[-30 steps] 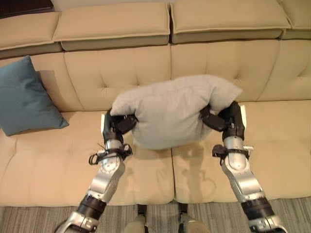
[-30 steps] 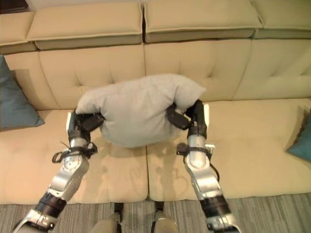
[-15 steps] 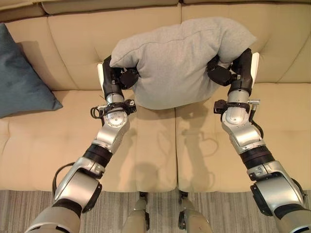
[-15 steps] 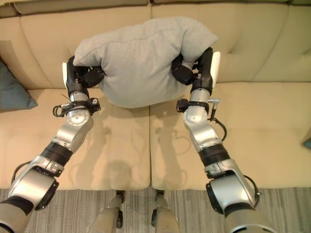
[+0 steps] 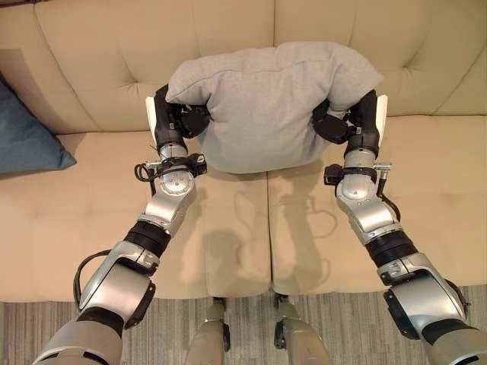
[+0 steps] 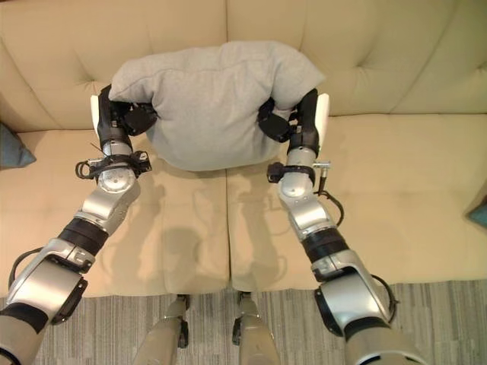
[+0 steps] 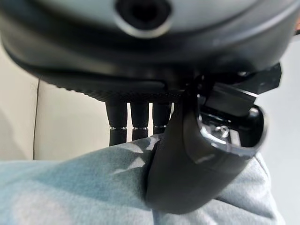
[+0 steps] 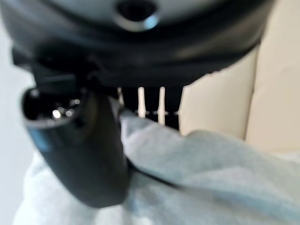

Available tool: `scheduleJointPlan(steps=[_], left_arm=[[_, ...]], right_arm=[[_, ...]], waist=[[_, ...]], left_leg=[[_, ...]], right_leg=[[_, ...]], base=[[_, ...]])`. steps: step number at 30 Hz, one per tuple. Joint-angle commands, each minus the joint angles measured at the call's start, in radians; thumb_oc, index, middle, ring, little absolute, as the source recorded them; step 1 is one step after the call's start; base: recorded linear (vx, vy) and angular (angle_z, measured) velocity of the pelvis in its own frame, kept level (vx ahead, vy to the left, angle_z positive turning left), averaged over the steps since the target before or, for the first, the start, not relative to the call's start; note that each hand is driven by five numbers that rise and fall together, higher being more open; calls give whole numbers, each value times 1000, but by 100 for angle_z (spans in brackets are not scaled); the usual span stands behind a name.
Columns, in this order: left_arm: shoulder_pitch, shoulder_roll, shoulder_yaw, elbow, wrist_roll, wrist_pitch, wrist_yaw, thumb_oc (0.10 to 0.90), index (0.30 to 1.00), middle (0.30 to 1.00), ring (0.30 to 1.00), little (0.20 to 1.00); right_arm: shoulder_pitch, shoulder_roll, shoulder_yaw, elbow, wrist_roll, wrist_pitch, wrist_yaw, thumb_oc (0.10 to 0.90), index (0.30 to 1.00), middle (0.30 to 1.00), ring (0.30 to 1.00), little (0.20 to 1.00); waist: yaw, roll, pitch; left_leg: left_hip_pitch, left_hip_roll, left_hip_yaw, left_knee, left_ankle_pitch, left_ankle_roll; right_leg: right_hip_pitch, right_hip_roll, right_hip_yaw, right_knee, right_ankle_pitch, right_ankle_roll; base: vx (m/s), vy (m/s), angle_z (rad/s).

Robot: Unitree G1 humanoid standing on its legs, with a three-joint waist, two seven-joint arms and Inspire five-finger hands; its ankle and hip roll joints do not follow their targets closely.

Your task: Pick up all the scattered cushions and arrange them neatly on the sofa.

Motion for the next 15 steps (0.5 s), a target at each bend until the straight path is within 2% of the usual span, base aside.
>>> scheduleJointPlan(steps=[1,4,8,10,11,15], left_arm=[[-168,-33,-49,-11,109,-74,-51,800,900,900,900,900],[-167,-7,-33,17,106,-68,-63,800,900,900,900,900],[-152,77,-7,40,117,-52,-88,800,900,900,900,900],[-142,88,3,37,119,-51,-88,800,900,900,900,900],[-114,119,33,30,115,-54,-94,800,900,900,900,900],[-41,159,102,17,60,-65,-99,800,900,900,900,900]], right_arm=[[-162,33,47,-72,-124,-91,16,800,900,900,900,900],[-187,-18,41,-59,-146,-72,6,800,900,900,900,900],[-201,-112,22,-44,-174,-44,-7,800,900,900,900,900],[-201,-128,16,-44,-180,-37,-9,800,900,900,900,900],[-191,-173,2,-32,-189,-21,-9,800,900,900,900,900],[-160,-229,-19,-7,-200,12,-3,800,900,900,900,900]], waist=[[1,4,-36],[1,5,-37],[8,8,-42],[9,7,-48],[12,8,-60],[17,10,-86]], left_leg=[[20,0,4,-42,-88,-21],[25,0,5,-42,-89,-23],[43,1,9,-42,-95,-24],[41,0,9,-42,-93,-23],[49,0,11,-42,-96,-22],[65,-1,14,-42,-103,-22]], right_leg=[[-1,1,35,42,-129,67],[7,1,29,42,-130,67],[26,3,26,39,-132,68],[26,3,26,36,-129,68],[36,3,24,30,-129,69],[58,3,24,20,-131,68]], base=[[-45,-11,4],[-24,-8,0],[0,0,0],[0,0,0],[0,0,0],[17,-4,1]])
